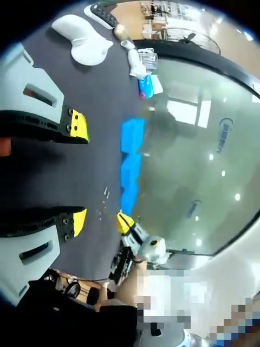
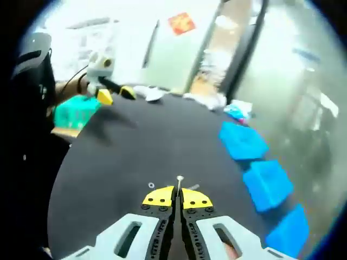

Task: Sort the screws, nuts, and washers into the corresponding bins

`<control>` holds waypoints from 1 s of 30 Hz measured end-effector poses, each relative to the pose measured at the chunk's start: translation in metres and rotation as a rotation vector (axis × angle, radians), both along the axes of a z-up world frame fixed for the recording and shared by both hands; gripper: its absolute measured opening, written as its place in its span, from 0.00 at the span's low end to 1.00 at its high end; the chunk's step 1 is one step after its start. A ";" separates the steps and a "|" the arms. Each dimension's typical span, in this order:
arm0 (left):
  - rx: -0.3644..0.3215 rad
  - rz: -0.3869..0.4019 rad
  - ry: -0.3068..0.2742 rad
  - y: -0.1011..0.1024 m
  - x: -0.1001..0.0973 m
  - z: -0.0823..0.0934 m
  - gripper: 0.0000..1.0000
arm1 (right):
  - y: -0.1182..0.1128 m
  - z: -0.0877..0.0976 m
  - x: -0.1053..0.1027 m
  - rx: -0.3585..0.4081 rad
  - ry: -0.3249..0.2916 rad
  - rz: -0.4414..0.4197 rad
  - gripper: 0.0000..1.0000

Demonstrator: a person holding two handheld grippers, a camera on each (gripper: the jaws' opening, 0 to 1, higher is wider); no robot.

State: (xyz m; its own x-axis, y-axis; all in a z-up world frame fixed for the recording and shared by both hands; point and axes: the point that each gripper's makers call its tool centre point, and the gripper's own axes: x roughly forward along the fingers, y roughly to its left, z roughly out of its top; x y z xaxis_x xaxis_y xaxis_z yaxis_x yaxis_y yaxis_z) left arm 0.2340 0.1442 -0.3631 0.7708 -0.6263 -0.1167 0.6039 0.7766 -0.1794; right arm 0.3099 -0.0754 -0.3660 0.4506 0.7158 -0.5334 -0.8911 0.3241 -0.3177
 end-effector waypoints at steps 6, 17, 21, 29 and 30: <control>0.000 -0.003 -0.020 -0.008 0.002 0.008 0.45 | -0.044 0.013 -0.015 0.159 -0.057 -0.163 0.01; 0.013 -0.018 -0.032 -0.019 0.005 0.012 0.45 | -0.105 0.019 -0.049 0.350 -0.124 -0.415 0.01; 0.014 -0.021 -0.033 -0.021 0.006 0.013 0.45 | -0.120 0.021 -0.061 0.394 -0.151 -0.489 0.01; 0.013 -0.023 -0.033 -0.022 0.007 0.014 0.45 | -0.143 0.033 -0.084 0.477 -0.217 -0.623 0.01; 0.014 -0.023 -0.034 -0.022 0.007 0.014 0.45 | -0.146 0.035 -0.086 0.490 -0.230 -0.639 0.01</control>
State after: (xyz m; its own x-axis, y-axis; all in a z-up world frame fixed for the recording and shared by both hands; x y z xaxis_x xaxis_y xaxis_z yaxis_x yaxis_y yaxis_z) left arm 0.2411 0.1219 -0.3492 0.7601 -0.6421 -0.0999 0.6269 0.7650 -0.1475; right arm 0.2236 -0.2214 -0.3313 0.9079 0.4126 -0.0740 -0.4192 0.8935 -0.1610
